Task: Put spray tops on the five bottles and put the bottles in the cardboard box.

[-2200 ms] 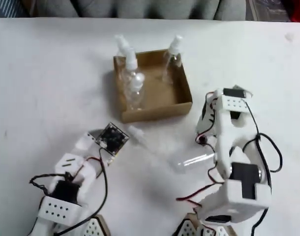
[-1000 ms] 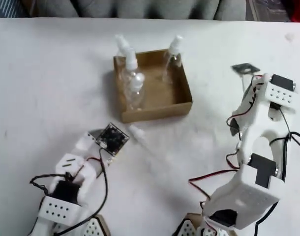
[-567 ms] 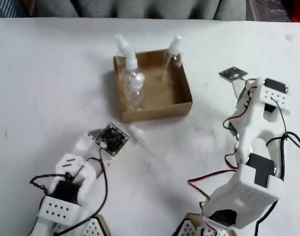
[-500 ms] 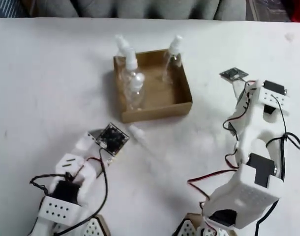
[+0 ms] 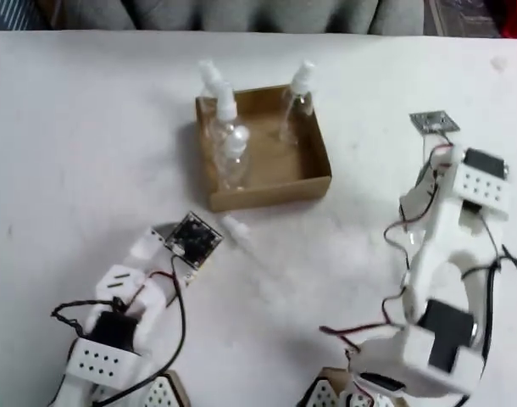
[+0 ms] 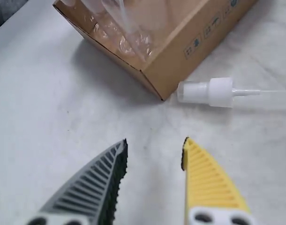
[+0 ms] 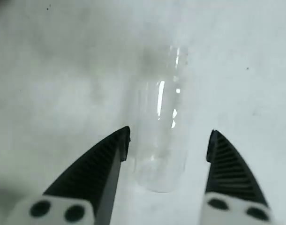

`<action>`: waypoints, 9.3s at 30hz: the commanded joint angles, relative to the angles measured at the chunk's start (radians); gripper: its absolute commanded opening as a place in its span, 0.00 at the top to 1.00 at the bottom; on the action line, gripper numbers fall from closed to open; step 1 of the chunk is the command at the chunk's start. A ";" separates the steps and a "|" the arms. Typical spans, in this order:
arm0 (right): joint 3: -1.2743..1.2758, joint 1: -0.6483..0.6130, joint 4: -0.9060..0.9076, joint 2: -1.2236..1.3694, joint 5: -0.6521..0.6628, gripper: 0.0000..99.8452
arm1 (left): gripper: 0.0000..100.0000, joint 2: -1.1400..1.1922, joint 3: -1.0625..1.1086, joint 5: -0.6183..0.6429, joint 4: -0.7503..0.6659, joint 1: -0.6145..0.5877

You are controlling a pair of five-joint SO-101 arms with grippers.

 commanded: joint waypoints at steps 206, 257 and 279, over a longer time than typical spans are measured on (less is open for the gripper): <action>1.169 -1.165 -0.843 -1.681 -0.563 0.98 | 0.98 0.211 -1.138 0.876 -0.155 -0.067; 1.264 -1.234 -0.831 -1.761 -0.563 0.98 | 0.98 -0.206 -0.664 0.887 -0.149 0.071; 1.264 -1.234 -0.823 -1.762 -0.563 0.98 | 0.97 -0.211 -0.640 0.878 0.210 0.272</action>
